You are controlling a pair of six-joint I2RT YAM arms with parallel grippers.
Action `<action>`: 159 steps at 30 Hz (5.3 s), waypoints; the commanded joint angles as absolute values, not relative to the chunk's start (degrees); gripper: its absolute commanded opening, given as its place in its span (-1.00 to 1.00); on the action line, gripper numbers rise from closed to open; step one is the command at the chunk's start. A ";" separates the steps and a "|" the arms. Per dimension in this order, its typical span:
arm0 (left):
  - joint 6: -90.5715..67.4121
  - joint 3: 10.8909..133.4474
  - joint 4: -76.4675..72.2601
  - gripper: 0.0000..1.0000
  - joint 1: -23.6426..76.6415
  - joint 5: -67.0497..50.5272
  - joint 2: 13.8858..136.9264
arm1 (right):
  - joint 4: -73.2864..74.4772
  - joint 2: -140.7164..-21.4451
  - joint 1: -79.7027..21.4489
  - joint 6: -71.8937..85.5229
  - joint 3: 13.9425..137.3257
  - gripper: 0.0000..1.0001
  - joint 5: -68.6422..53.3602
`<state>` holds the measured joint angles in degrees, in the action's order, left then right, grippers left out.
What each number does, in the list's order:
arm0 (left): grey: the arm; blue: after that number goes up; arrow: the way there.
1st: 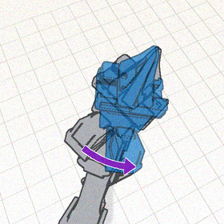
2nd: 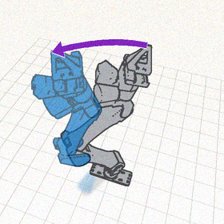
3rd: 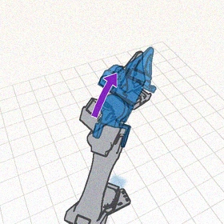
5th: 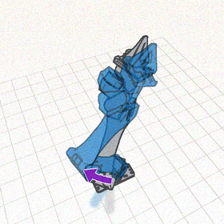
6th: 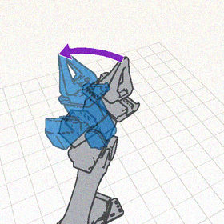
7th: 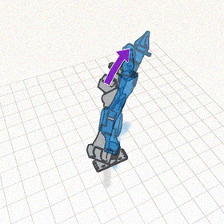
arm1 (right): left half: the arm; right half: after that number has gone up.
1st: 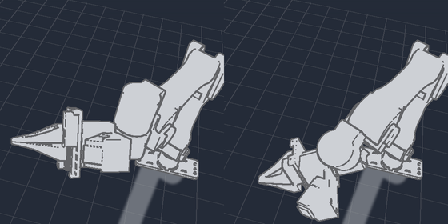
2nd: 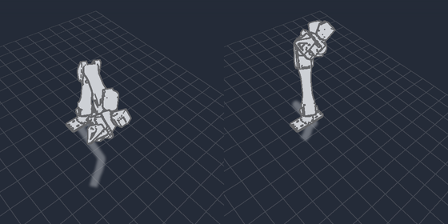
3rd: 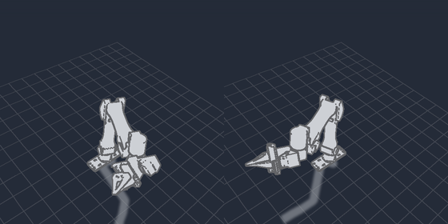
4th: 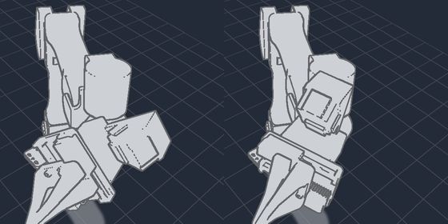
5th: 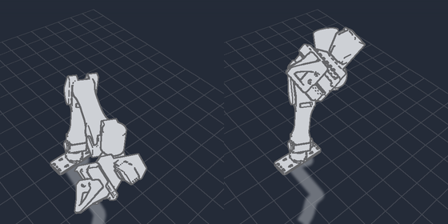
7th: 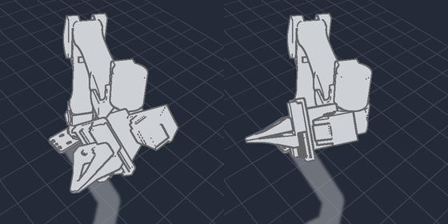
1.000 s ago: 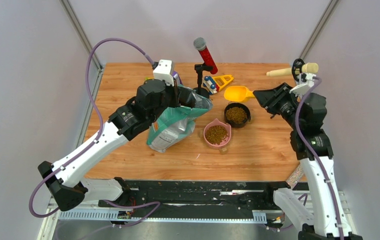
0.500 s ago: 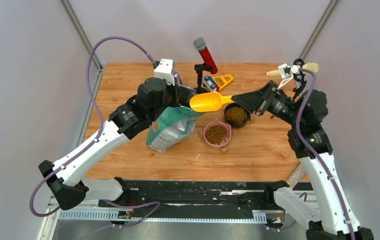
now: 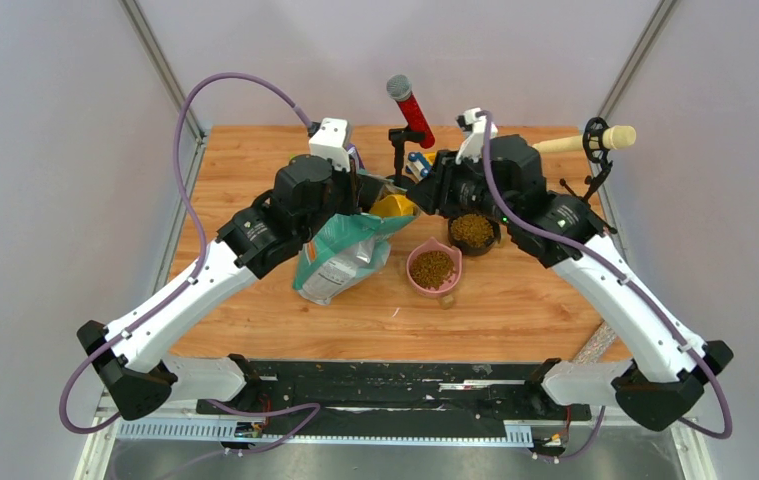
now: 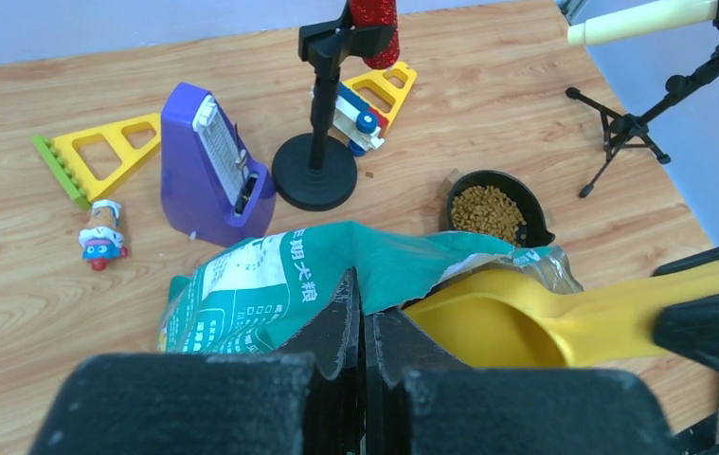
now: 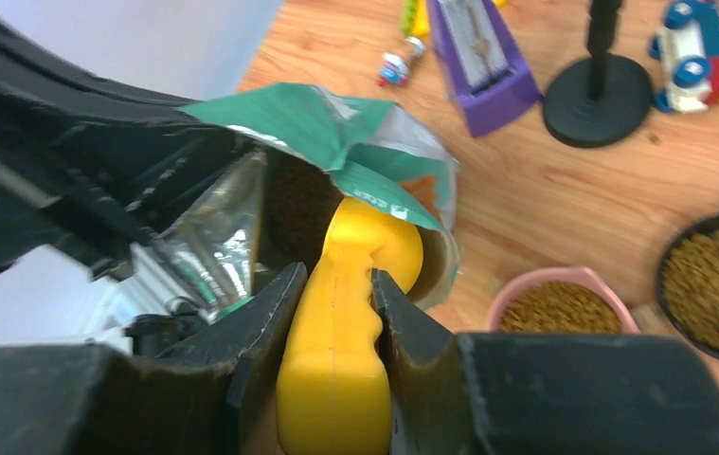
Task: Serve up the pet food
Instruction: Collect the pet food from the pet food bag.
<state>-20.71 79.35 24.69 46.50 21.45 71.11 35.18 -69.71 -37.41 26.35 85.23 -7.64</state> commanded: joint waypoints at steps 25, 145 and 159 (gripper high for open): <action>-21.46 82.08 21.71 -1.00 46.41 18.22 70.93 | 9.44 -64.63 -40.60 55.53 61.50 -1.00 4.03; -21.08 81.98 19.95 -1.00 47.37 21.50 67.72 | -16.71 -33.56 -31.38 84.97 29.06 -1.00 12.08; -21.43 81.12 19.73 -1.00 47.37 21.63 67.05 | -22.05 -31.96 -31.09 89.66 24.52 -1.00 11.13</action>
